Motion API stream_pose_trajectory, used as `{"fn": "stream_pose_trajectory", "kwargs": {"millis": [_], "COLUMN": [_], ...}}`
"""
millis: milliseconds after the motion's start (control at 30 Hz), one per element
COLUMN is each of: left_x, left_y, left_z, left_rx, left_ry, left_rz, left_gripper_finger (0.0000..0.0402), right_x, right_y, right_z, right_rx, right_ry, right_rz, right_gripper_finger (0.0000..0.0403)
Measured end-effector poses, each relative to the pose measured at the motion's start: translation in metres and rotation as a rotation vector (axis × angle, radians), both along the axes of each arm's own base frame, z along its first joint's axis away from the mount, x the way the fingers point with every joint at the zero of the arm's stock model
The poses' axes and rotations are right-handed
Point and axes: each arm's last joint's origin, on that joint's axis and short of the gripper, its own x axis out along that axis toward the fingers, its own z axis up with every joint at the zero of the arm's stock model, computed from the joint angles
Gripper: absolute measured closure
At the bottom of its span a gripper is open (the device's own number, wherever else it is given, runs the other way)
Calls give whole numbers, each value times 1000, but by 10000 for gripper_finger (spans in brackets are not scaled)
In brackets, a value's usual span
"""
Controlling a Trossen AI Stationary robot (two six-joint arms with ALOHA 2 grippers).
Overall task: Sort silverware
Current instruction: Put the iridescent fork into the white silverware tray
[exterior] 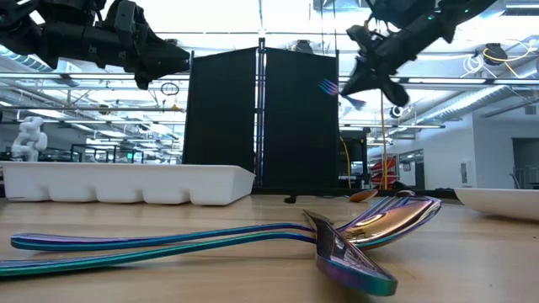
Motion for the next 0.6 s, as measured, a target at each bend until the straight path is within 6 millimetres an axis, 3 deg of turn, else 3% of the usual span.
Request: {"fn": "stream_pose_trajectory", "kwargs": {"millis": [267, 600], "left_x": [-2, -14], "left_y": [-1, -4], "left_z": [1, 10], "left_rx": [34, 97], "left_ry": [4, -40], "left_rz": [0, 31], "left_gripper_finger": [242, 242], "right_x": [54, 116], "right_y": [15, 33], "right_z": [-15, -59], "right_rx": [1, 59], "right_ry": [-169, -356], "right_rz": [184, 198], "right_gripper_finger": [403, 403]}}
